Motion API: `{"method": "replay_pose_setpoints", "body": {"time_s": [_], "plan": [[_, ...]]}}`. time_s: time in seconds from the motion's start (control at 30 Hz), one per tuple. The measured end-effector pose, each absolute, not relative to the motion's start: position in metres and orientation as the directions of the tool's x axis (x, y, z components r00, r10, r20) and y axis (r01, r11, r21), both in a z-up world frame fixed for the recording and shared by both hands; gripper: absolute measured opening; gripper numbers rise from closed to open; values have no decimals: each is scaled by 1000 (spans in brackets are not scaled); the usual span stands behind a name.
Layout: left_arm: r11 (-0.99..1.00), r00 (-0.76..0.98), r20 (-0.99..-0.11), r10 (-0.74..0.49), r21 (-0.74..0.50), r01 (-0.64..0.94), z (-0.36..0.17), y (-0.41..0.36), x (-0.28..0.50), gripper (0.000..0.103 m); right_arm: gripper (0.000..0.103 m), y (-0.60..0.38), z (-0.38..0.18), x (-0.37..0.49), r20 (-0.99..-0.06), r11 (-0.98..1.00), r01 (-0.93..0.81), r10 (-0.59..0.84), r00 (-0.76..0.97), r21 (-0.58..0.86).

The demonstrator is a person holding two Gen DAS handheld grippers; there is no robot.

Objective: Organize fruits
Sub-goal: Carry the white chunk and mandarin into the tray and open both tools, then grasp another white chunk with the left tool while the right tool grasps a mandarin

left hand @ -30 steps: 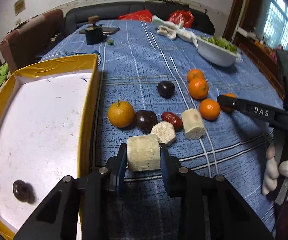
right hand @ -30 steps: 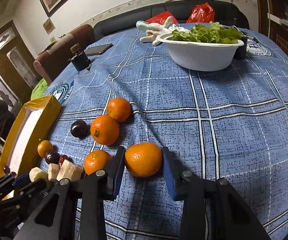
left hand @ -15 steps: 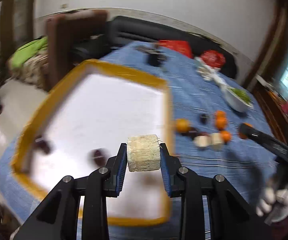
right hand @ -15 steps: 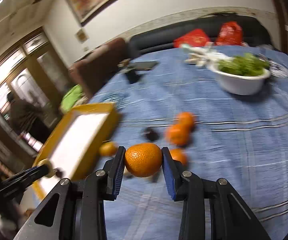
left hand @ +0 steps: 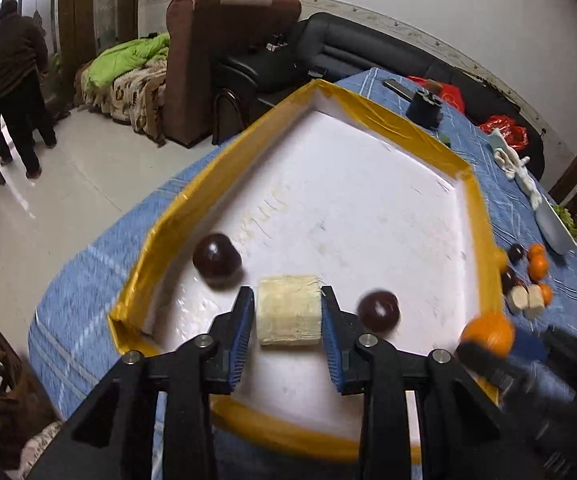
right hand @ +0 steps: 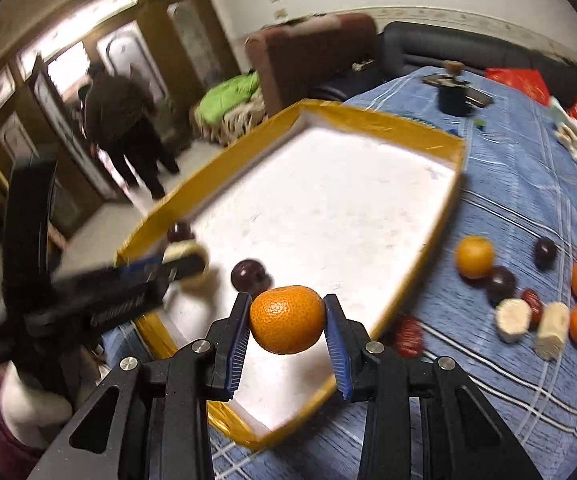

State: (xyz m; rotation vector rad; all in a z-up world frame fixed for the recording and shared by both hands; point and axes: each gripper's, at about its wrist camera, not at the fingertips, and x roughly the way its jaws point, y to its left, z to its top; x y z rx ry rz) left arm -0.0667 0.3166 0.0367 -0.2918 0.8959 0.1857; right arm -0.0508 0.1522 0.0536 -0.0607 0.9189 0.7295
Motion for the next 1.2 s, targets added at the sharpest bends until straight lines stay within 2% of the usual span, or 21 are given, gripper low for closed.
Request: {"method": "replay_pose_setpoints", "body": {"time_s": [0.13, 0.2, 0.27, 0.3, 0.37, 0.43, 0.47, 0.63, 0.73, 0.8, 0.87, 0.97, 1.1, 1.2], "plan": [[950, 621, -783, 20, -179, -256, 43, 317, -53, 35, 41, 176, 40, -57, -778, 765, -619, 496, 386, 180], [949, 635, -773, 5, -197, -248, 48, 316, -53, 42, 41, 183, 36, -60, -792, 764, -628, 472, 387, 148], [943, 663, -749, -12, -230, -242, 55, 317, -61, 59, 42, 188, 35, -65, -797, 763, -635, 455, 396, 119], [939, 681, -732, -17, -246, -242, 60, 318, -67, 61, 44, 188, 35, -66, -797, 760, -640, 456, 395, 118], [929, 704, -710, -25, -276, -246, 68, 322, -78, 66, 58, 188, 38, -72, -788, 754, -646, 467, 402, 118], [917, 722, -691, -28, -306, -256, 74, 326, -89, 72, 65, 184, 44, -76, -773, 755, -646, 475, 420, 112], [911, 730, -683, -28, -318, -262, 77, 327, -94, 75, 65, 181, 47, -78, -766, 753, -648, 482, 425, 115], [900, 752, -657, -43, -352, -256, 87, 322, -114, 79, 65, 147, 69, -85, -714, 774, -613, 519, 470, 159], [908, 769, -637, -57, -353, -226, 93, 310, -120, 83, 66, 114, 84, -91, -676, 820, -559, 483, 556, 126], [915, 780, -621, -72, -352, -195, 97, 299, -122, 84, 79, 90, 95, -94, -643, 858, -509, 431, 633, 74], [918, 781, -619, -88, -355, -178, 100, 291, -120, 84, 103, 67, 104, -91, -599, 895, -444, 376, 707, 38], [922, 784, -613, -96, -352, -162, 104, 279, -119, 84, 103, 29, 114, -79, -545, 942, -333, 295, 785, 31], [935, 789, -611, -68, -316, -164, 106, 267, -121, 84, 103, -8, 125, -48, -559, 966, -249, 243, 793, 66], [936, 782, -620, -59, -307, -173, 105, 261, -119, 84, 94, -37, 128, -24, -543, 960, -232, 280, 791, 158]]}}
